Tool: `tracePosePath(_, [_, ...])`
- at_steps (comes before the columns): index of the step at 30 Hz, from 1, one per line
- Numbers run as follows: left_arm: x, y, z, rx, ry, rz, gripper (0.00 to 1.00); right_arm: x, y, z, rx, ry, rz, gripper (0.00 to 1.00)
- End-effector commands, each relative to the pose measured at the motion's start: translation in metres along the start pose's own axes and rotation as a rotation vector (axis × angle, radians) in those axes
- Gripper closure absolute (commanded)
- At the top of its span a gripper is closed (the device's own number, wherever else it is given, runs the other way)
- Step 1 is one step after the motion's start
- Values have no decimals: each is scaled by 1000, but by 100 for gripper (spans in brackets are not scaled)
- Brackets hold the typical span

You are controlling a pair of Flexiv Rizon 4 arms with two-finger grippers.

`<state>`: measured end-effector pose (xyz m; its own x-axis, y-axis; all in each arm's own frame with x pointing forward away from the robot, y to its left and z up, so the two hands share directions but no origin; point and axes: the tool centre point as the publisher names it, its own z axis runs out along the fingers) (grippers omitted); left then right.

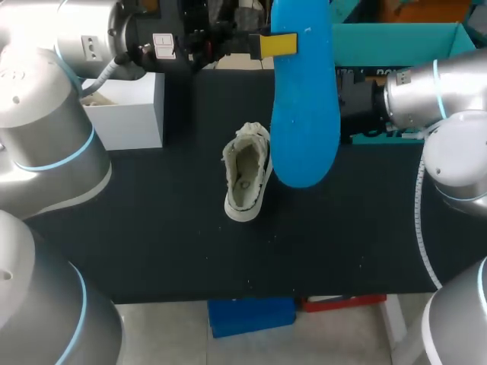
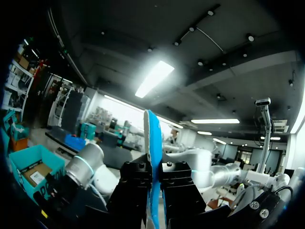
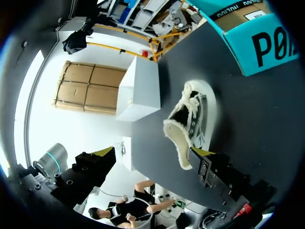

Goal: Take the shoe out of the shoebox, open the shoe tongue, remove and reinsert the insole, then place the shoe into the shoebox

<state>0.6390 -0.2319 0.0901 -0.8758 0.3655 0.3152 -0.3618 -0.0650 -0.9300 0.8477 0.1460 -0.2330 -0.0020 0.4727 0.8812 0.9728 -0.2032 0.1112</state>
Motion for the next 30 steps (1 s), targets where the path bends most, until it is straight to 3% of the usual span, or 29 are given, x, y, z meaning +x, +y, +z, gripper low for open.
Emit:
tracePosePath(1, [0,1,1,0,-3,1,100,-4,-3,2,-11,265,2,0])
tracePosePath(7, [0,1,1,0,-3,1,100,-5,0,1,-3,405,33,0])
tracePosePath(18, [0,1,1,0,-3,1,100,-5,4,0,-24,411,19,0])
tracePosePath(25, [1,27,5,-100,6,395,100,-5,4,0,-24,411,19,0])
tracePosePath(30, [-11,54,-3,-45,-44,371,100,-5,4,0,-24,411,19,0])
